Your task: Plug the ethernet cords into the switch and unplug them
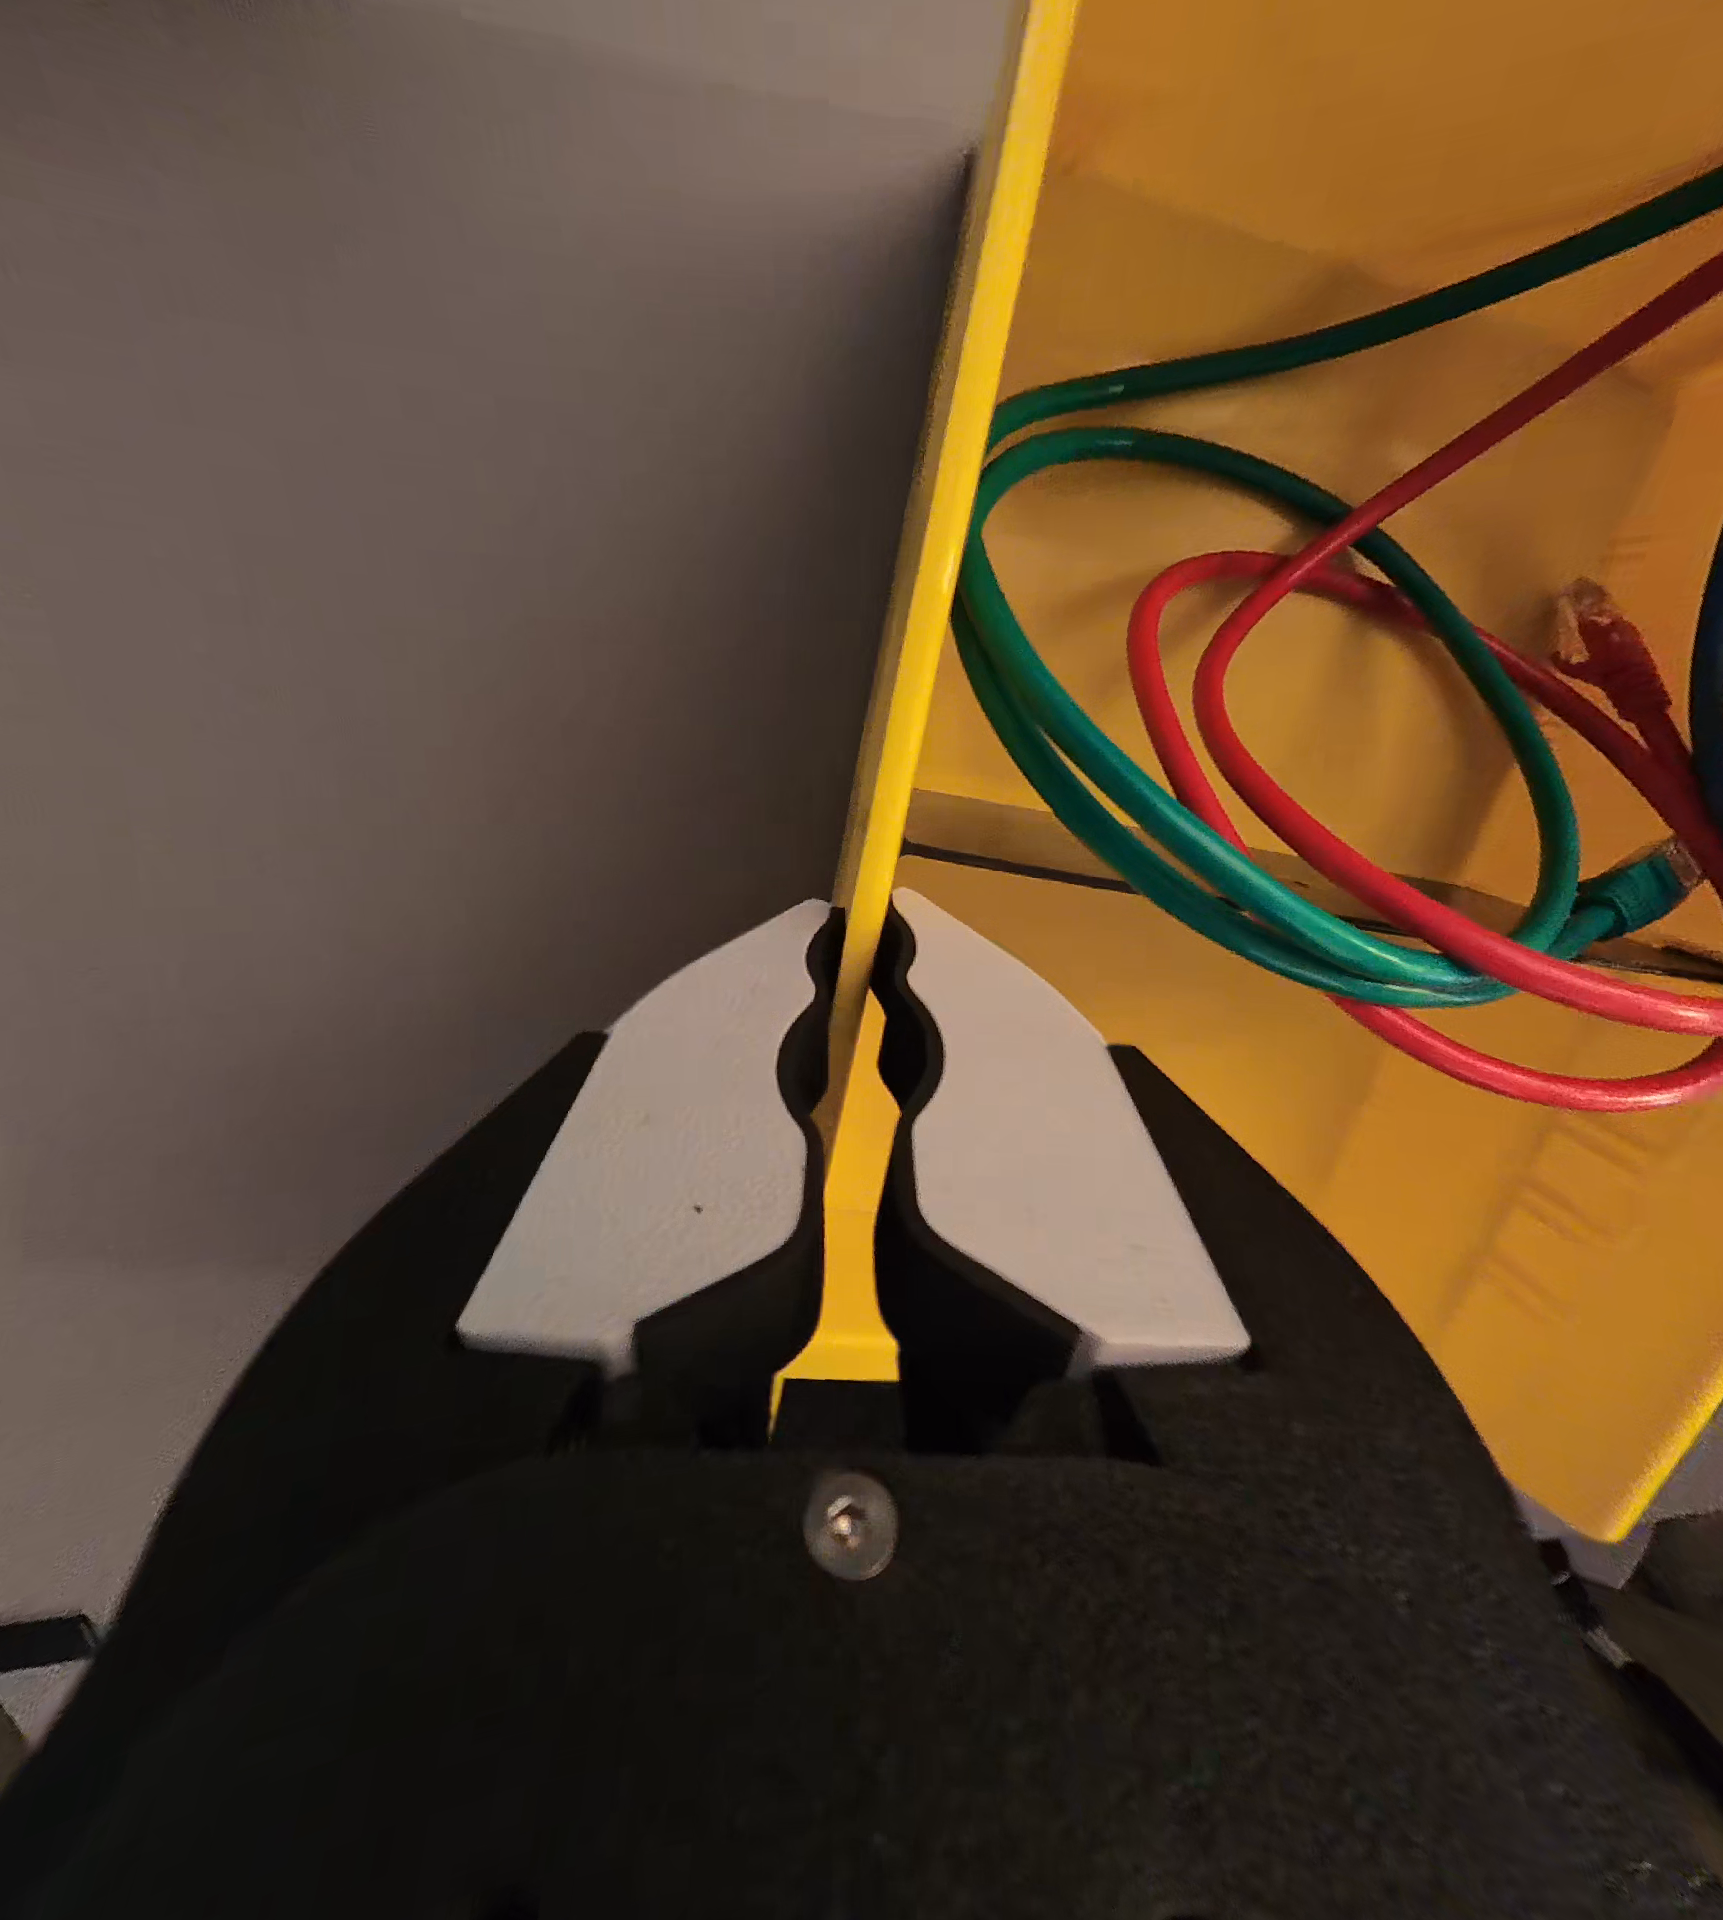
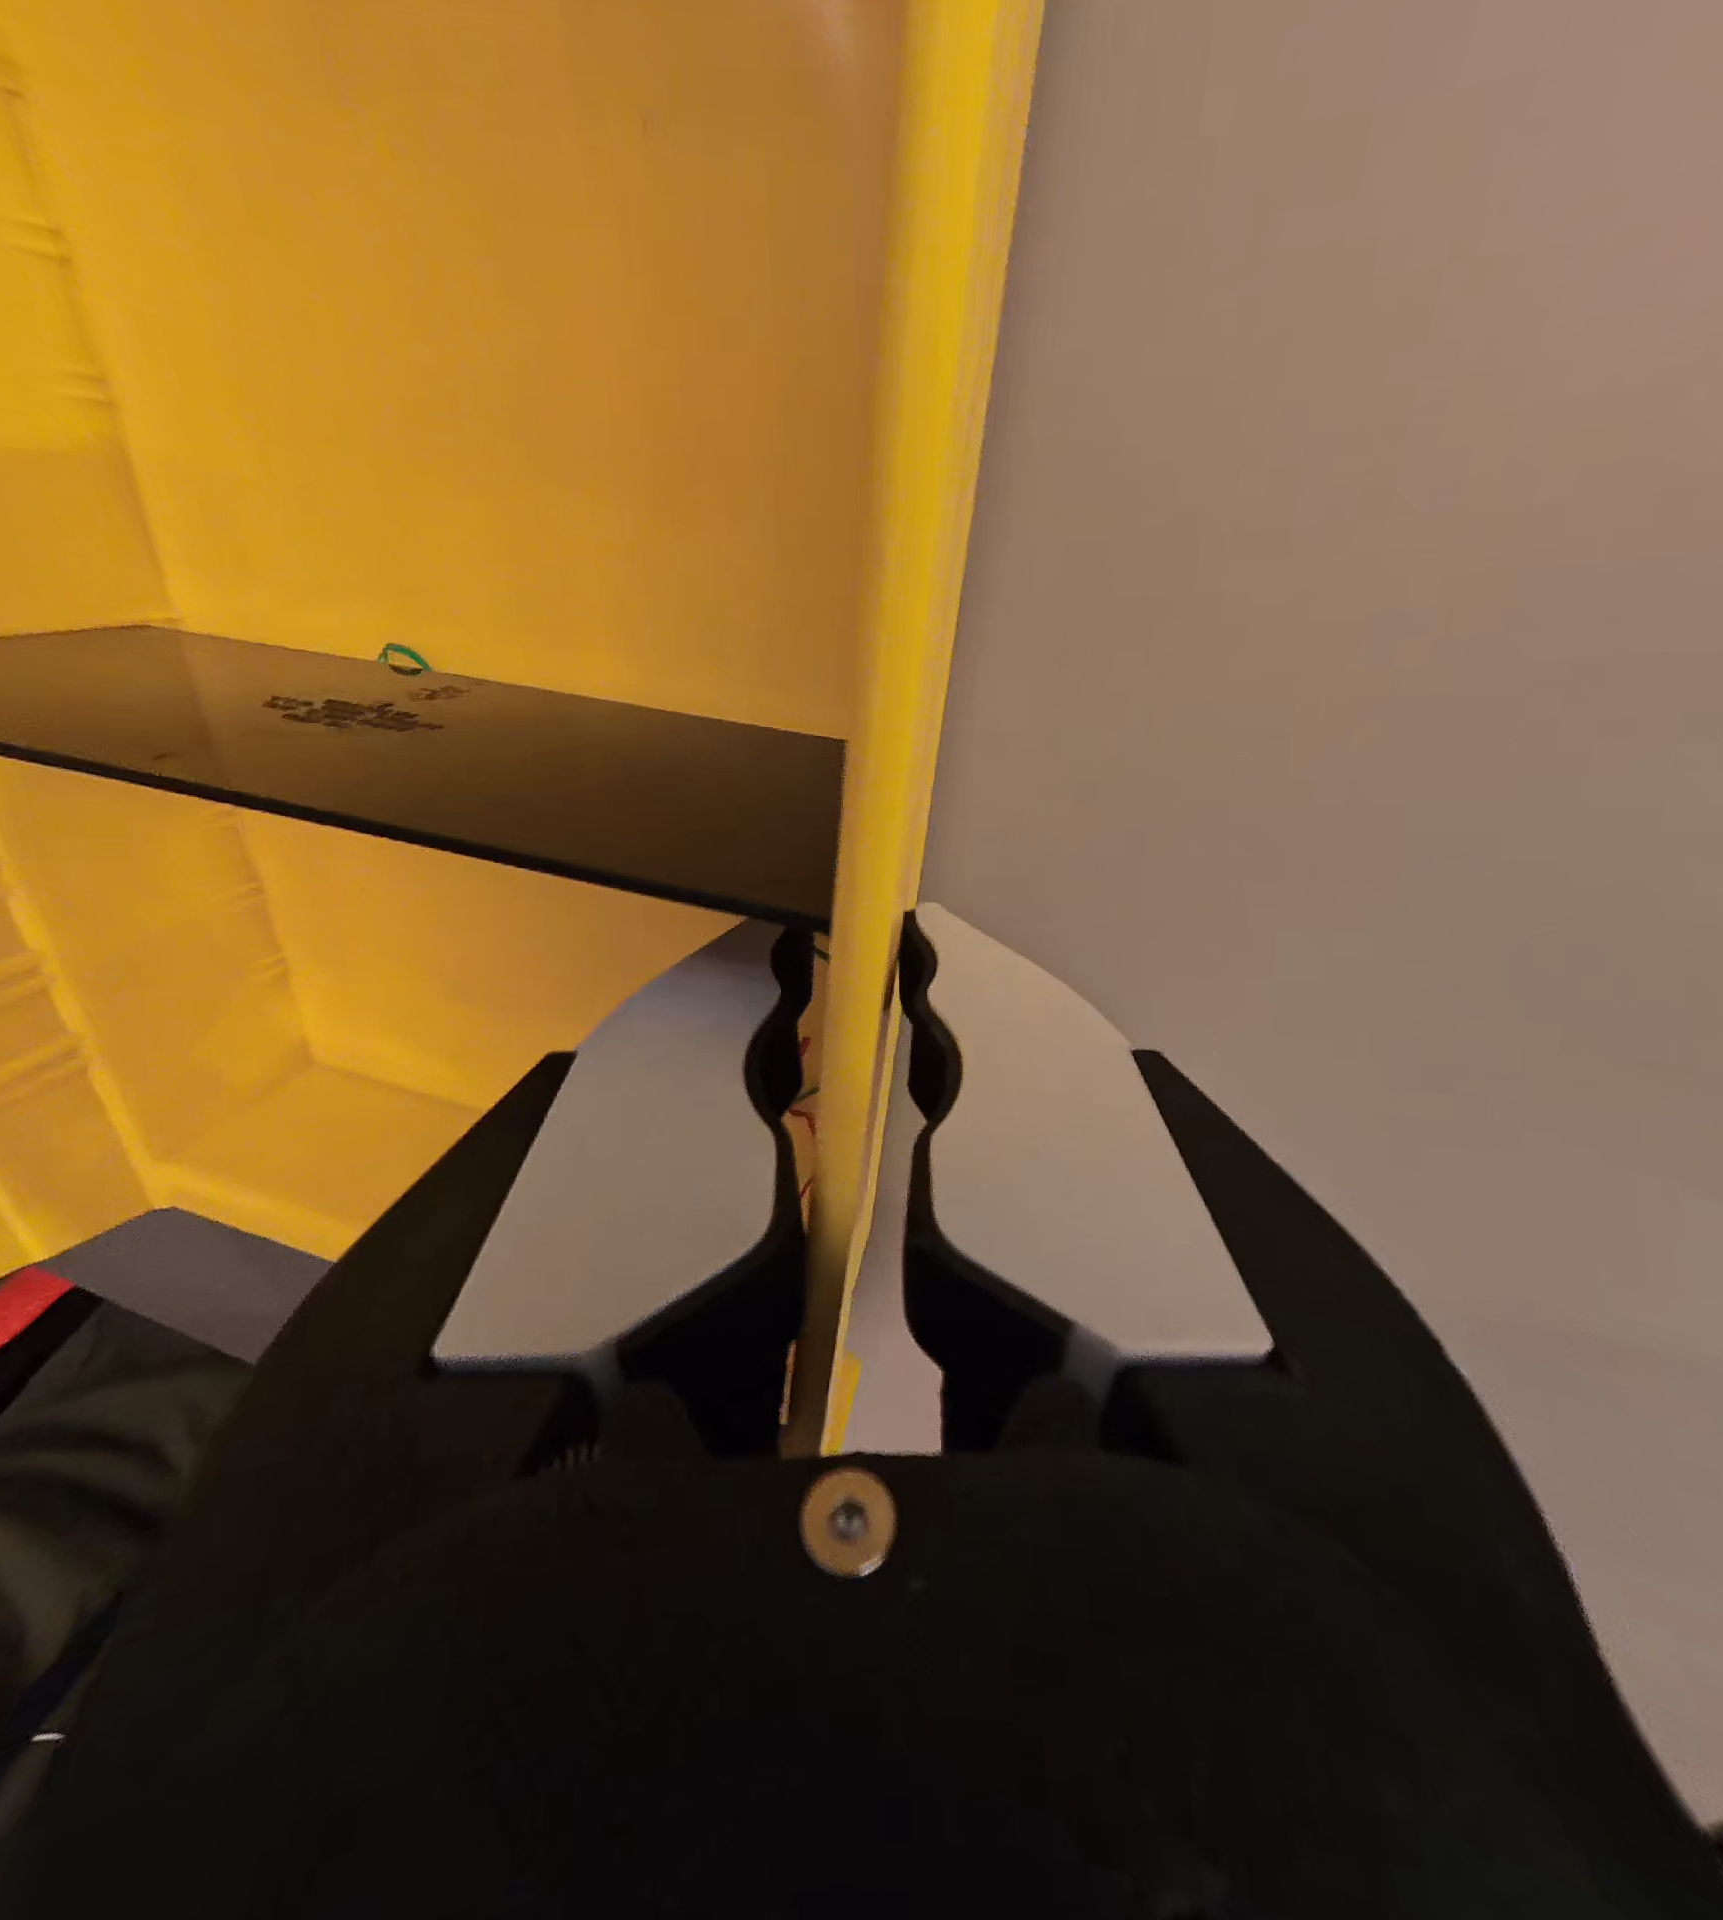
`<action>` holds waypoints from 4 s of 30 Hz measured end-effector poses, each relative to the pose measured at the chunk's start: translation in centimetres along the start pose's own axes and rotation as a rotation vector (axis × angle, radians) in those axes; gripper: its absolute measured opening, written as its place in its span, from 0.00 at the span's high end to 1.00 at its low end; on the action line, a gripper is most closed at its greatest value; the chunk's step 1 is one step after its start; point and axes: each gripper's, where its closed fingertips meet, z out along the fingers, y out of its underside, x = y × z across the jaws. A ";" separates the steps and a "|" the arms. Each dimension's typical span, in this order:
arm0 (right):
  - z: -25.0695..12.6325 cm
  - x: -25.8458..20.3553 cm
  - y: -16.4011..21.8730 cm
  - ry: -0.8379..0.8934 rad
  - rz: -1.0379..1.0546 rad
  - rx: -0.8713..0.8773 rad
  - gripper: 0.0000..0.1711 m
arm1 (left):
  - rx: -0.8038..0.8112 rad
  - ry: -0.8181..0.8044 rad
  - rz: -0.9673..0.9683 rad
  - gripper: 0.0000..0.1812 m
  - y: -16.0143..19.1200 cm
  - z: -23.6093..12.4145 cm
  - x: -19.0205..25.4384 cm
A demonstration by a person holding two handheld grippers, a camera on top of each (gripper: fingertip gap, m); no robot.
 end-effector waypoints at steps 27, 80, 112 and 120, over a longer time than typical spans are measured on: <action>-0.8 4.5 1.4 0.071 0.021 0.041 0.94 | 0.120 -0.014 -0.204 0.98 0.9 -1.4 -8.5; -18.6 0.9 -5.3 0.563 -0.187 0.858 0.75 | -0.139 -1.104 2.059 0.72 -15.8 -3.6 -3.0; -18.5 -5.3 -6.9 0.470 -0.372 0.925 0.75 | 0.175 -1.546 1.529 0.84 -13.1 -46.1 10.0; -19.0 -7.9 -7.1 0.418 -0.446 0.982 0.75 | 0.285 -1.377 1.508 0.84 -11.2 -49.3 16.9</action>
